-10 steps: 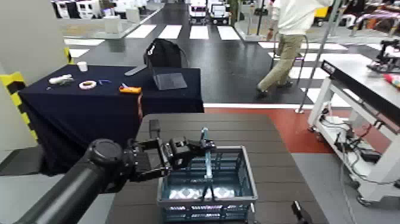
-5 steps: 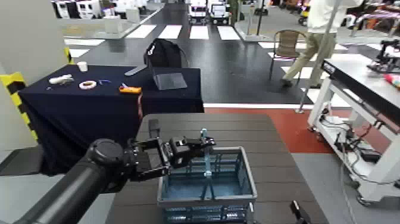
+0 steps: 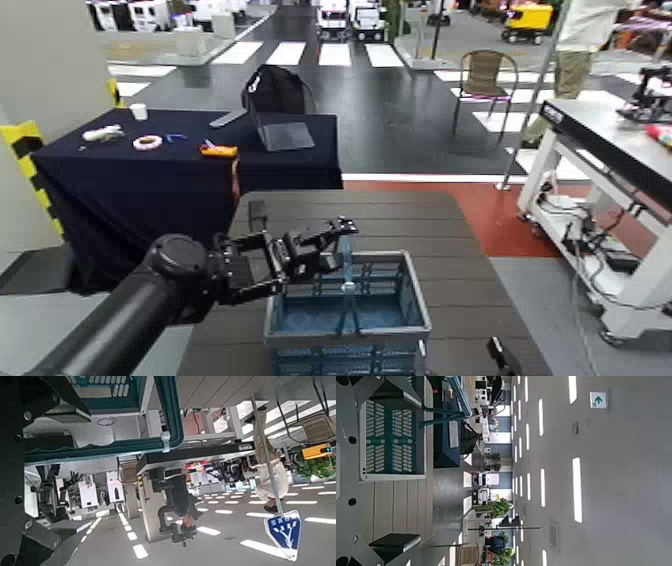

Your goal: Place the crate on the table.

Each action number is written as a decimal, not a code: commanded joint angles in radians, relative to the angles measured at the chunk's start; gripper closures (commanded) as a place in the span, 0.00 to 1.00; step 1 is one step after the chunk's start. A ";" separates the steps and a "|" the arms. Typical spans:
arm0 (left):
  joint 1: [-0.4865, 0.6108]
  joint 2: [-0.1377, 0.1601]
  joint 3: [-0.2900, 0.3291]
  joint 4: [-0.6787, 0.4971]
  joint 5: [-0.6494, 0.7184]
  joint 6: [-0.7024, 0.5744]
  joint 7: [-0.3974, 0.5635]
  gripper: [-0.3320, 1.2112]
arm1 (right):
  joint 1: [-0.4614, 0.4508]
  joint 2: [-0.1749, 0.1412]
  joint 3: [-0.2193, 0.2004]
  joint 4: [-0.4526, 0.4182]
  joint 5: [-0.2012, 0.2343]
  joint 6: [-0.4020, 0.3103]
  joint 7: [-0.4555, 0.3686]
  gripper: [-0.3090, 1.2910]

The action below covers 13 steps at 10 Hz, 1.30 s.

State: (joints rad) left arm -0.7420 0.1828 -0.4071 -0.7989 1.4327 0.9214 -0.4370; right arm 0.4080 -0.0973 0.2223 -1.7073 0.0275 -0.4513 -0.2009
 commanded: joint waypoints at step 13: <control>0.615 0.056 0.350 -0.936 -0.796 -0.411 0.300 0.30 | 0.014 0.002 -0.017 -0.012 -0.001 0.016 -0.002 0.27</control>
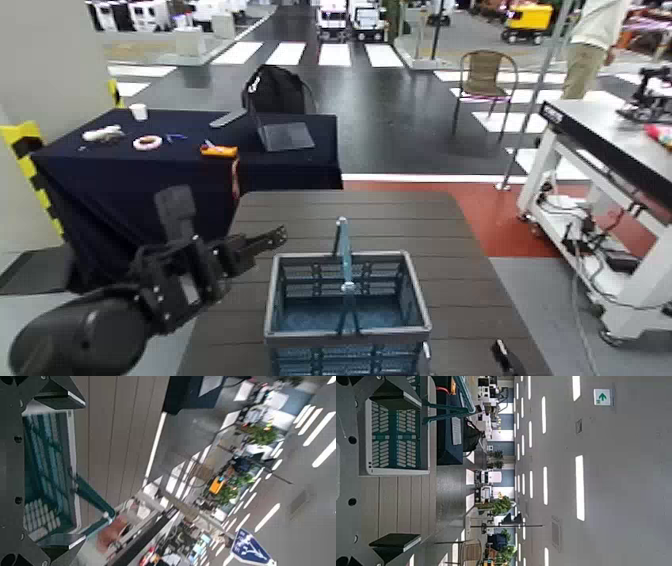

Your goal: Place the crate on the table.

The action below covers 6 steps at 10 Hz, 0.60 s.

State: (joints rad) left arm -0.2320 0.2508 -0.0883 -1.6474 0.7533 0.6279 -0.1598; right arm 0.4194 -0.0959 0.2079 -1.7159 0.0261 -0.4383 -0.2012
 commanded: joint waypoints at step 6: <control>0.396 -0.088 0.065 -0.146 -0.476 -0.602 0.105 0.30 | 0.009 0.001 -0.010 -0.007 -0.012 0.018 0.008 0.27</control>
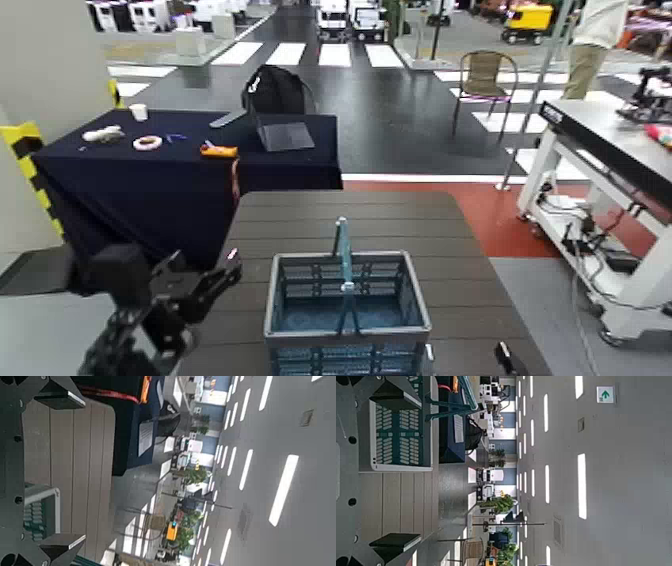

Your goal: Place the crate on the table.

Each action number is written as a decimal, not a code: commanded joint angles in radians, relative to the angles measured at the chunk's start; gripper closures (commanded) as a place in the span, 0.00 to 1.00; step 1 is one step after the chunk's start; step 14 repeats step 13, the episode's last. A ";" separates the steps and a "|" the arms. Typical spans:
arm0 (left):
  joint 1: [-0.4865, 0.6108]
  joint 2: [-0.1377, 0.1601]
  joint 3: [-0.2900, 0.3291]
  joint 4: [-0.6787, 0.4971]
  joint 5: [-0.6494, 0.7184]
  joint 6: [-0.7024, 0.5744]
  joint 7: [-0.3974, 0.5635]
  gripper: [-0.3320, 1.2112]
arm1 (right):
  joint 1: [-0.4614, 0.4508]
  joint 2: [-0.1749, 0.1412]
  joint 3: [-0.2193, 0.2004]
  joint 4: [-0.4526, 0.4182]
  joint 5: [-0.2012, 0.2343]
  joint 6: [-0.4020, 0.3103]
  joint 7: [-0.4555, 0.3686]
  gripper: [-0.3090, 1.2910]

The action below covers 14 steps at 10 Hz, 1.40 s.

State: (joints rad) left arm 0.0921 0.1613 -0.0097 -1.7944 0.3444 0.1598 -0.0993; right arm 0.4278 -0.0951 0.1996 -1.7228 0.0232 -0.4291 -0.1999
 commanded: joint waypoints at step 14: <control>0.324 -0.017 -0.079 -0.003 -0.254 -0.491 0.227 0.30 | 0.009 0.008 -0.006 -0.023 0.014 0.064 0.005 0.27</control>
